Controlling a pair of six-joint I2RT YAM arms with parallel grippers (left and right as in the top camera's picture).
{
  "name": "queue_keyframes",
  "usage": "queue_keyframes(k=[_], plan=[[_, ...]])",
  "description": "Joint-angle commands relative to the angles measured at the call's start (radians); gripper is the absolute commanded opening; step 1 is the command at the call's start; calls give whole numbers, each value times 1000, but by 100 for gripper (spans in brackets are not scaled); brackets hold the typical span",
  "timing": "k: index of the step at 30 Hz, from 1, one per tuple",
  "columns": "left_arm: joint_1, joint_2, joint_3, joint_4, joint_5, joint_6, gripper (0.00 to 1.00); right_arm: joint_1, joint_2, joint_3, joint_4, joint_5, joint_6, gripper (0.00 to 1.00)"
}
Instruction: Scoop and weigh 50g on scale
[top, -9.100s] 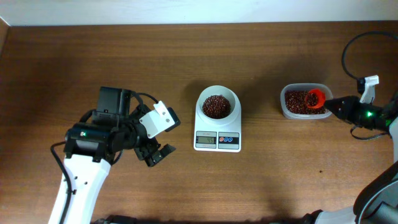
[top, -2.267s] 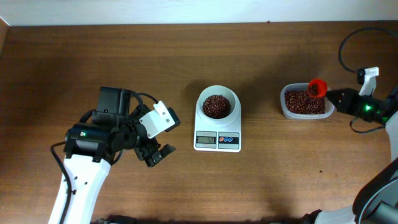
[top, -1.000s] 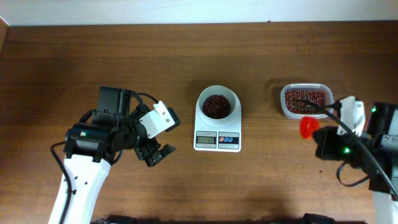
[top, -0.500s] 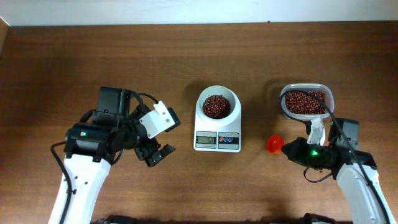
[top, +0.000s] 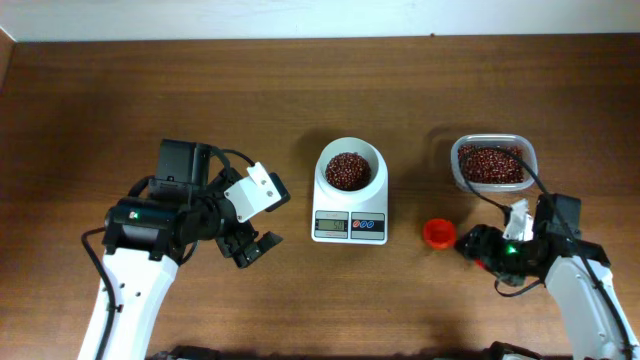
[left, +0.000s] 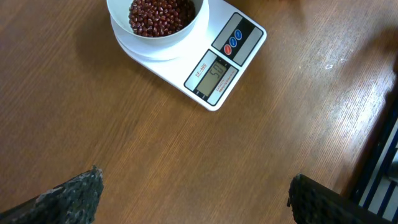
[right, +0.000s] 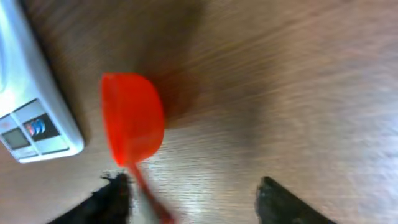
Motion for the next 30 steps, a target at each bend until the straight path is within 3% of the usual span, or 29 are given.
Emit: queue_keyframes(k=[1,5,7,9,11,16,19,25,30], plan=[[-4,-3,0,2,3,-9,99,-74,6,-2,-7,59,29,99],[-4,-3,0,2,3,-9,99,-177,6,36,-16,89,29,99],[-4,-3,0,2,3,-9,99,-217,-6,138,-130,51,-3,99],[-4,-2,0,2,3,-9,99,-216,-48,250,-252,-194,-122,99],[-4,-3,0,2,3,-9,99,-216,-79,279,-296,-293,-122,99],[-4,-2,0,2,3,-9,99,-216,-79,279,-309,-279,-122,99],[-4,-3,0,2,3,-9,99,-215,-79,279,-411,-245,-136,99],[-4,-2,0,2,3,-9,99,-71,-82,278,-296,-362,-425,99],[-4,-2,0,2,3,-9,99,-45,-151,278,-255,-422,-433,99]])
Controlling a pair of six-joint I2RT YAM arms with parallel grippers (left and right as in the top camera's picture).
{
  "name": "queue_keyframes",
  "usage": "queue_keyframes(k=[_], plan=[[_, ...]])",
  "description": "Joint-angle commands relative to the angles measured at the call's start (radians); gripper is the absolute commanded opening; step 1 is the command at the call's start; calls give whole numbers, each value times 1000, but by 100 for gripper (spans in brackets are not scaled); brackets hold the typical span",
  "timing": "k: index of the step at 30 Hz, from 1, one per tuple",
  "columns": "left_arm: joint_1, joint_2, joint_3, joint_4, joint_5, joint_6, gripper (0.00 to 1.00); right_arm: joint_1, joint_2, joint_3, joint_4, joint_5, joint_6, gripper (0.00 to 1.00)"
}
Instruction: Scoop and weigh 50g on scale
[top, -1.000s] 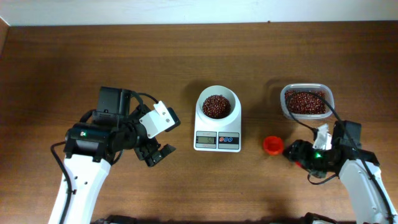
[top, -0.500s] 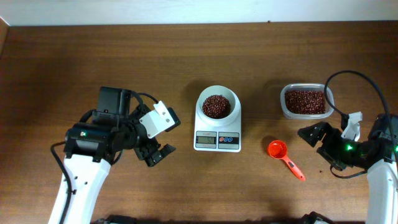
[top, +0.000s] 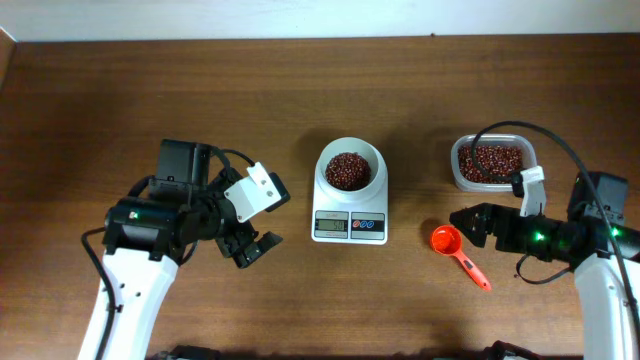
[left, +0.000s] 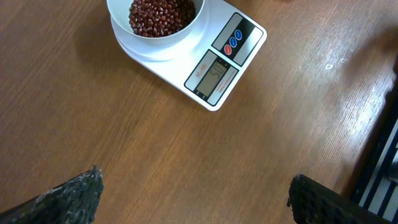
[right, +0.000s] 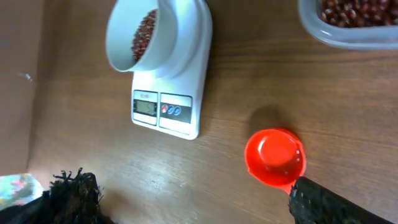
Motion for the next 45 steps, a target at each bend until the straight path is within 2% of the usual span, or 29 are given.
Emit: queue_keyframes(k=[1,3,7,10,13,16,18,20,24,28,35,41,45], plan=[[-4,-3,0,2,3,-9,99,7,-80,12,11,-78,-50,99],[-4,-3,0,2,3,-9,99,7,-167,12,26,-108,-124,99],[-4,-3,0,2,3,-9,99,8,-431,-5,26,-93,-123,99],[-4,-3,0,2,3,-9,99,31,-514,-57,27,-92,-123,99],[-4,-3,0,2,3,-9,99,235,-526,-114,185,-8,-92,99],[-4,-3,0,2,3,-9,99,474,-526,-178,452,203,10,99],[-4,-2,0,2,3,-9,99,539,-526,-218,578,261,27,99],[-4,-3,0,2,3,-9,99,536,-526,-224,572,294,73,99],[-4,-3,0,2,3,-9,99,536,-526,-224,536,380,73,99],[-4,-3,0,2,3,-9,99,536,-531,-224,513,384,73,99],[-4,-3,0,2,3,-9,99,536,-692,-224,428,420,73,99],[-4,-3,0,2,3,-9,99,536,-786,-227,381,525,73,99],[-4,-3,0,2,3,-9,99,536,-838,-290,377,548,74,99]])
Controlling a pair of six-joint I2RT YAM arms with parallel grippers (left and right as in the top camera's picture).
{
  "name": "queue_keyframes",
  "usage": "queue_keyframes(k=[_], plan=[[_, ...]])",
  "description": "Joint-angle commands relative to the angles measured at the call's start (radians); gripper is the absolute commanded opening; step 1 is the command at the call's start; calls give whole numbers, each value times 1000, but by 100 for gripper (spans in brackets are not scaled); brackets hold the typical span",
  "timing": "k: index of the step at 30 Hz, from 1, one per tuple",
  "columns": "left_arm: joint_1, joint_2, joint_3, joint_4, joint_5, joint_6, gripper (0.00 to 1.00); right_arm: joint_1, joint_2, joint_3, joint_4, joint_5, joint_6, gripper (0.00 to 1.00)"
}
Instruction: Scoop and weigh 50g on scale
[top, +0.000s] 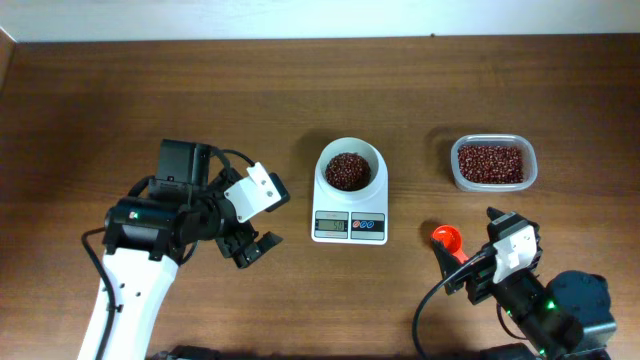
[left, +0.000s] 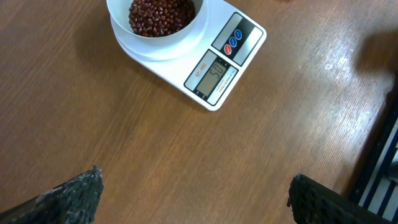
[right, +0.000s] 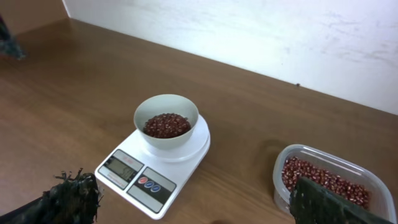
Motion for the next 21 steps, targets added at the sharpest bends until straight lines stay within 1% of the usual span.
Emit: queue_keyframes(k=[1,2,4,6,9,21], plan=[[-4,-3,0,2,3,-9,99,5,-43,-63,7,48,24,99],[-4,-3,0,2,3,-9,99,5,-64,-92,21,100,67,99],[-4,-3,0,2,3,-9,99,5,-138,-169,34,161,84,99],[-4,-3,0,2,3,-9,99,5,-197,-222,34,229,140,99],[-4,-3,0,2,3,-9,99,5,-263,-274,21,285,142,99],[-4,-3,0,2,3,-9,99,5,-271,-278,-103,378,142,99]])
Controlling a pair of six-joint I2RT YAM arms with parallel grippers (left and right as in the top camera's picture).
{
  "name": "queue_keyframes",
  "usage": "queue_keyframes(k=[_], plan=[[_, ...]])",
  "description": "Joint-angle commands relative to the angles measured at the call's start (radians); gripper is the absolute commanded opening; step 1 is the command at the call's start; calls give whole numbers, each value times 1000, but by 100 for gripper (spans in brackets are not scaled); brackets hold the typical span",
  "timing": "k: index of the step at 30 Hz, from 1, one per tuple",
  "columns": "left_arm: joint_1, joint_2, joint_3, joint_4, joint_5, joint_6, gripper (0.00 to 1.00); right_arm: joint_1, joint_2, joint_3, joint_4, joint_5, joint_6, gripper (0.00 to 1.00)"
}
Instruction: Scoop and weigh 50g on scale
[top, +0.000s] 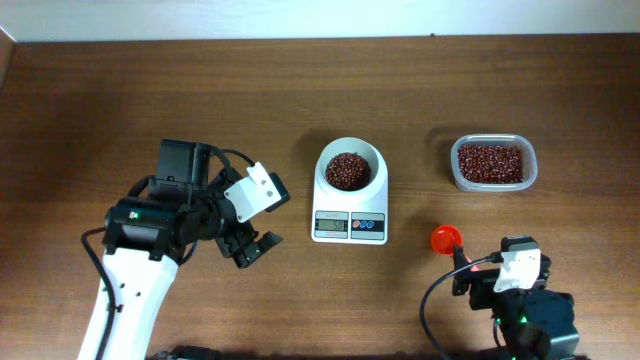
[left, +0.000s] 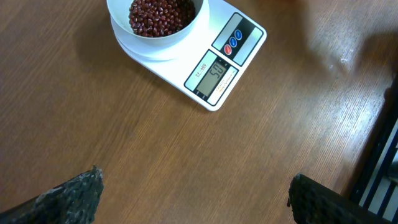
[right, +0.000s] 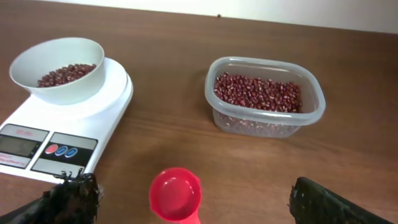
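The white scale (top: 349, 226) stands mid-table with a white bowl (top: 349, 170) of red beans on it; the left wrist view shows its lit display (left: 216, 71). A red scoop (top: 444, 239) lies empty on the table to the right of the scale. My right gripper (right: 199, 208) is open just behind it, the cup of the scoop (right: 176, 195) lying between the wide-apart fingers and apart from them; its handle is hidden. My left gripper (left: 196, 205) is open over bare wood left of the scale.
A clear plastic tub (top: 492, 163) of red beans sits at the back right, seen beyond the scoop as the tub (right: 264, 96). The right arm (top: 522, 305) is at the table's front edge. The left arm (top: 165, 215) is over the table's left side.
My right arm has drawn further back to the front edge and turned right, so its camera now shows the scoop and tub. Scoop, scale and left arm are unchanged.
My right gripper was low at the scoop next to the scale, its fingers apart by the handle. Then it stood off to the right with the scoop lying free on the table. It then moved to the front edge, where it now sits.
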Motion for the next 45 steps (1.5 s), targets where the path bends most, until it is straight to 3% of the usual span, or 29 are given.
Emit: queue_keyframes(k=[1,4,18,32,37,45], plan=[[-4,-3,0,2,3,-9,99,5,-11,-10,-28,27,11,99],[-4,-3,0,2,3,-9,99,5,-11,-45,18,17,12,99],[-4,-3,0,2,3,-9,99,5,-6,-336,647,-64,31,99],[-4,-2,0,2,3,-9,99,5,-6,-336,652,-87,30,99],[-4,-3,0,2,3,-9,99,-155,-78,-336,611,-177,30,99],[-4,-3,0,2,3,-9,99,-160,-77,-336,603,-97,30,99]])
